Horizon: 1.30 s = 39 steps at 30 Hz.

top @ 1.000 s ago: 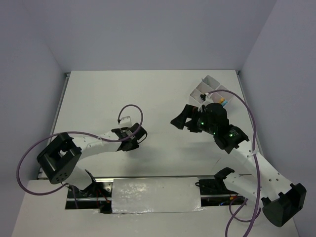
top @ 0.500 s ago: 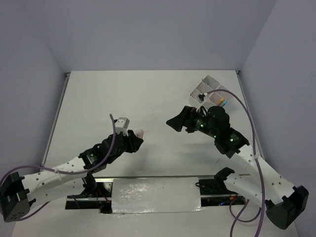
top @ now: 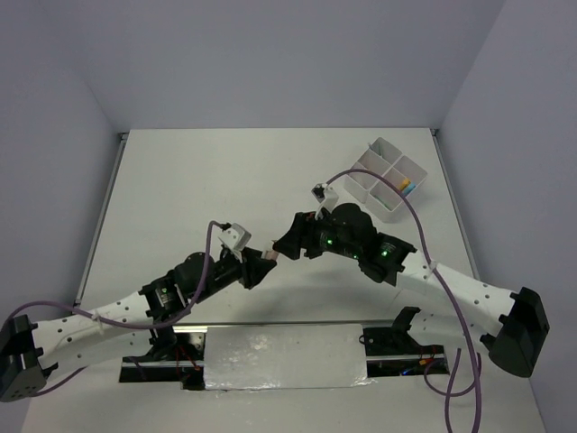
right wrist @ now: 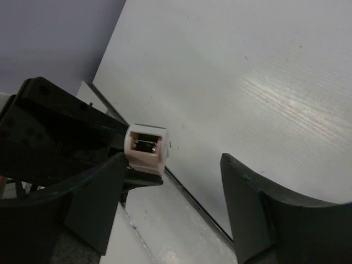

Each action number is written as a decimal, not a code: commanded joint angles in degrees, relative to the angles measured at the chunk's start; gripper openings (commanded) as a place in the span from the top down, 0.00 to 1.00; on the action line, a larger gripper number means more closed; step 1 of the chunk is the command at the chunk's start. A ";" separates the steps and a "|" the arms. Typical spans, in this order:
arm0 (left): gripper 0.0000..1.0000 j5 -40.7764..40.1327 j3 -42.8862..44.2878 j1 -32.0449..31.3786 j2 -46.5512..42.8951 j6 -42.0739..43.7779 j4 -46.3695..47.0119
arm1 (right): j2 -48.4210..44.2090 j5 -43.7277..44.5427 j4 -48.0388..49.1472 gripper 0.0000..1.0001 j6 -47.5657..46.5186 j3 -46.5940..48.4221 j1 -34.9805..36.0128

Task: Sort the stationery into containers
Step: Place the stapler in the storage box.

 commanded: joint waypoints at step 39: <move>0.01 -20.19 13.47 -2.72 -0.62 -7.71 -19.48 | 4.06 1.57 -2.10 1.00 -0.33 8.81 -6.84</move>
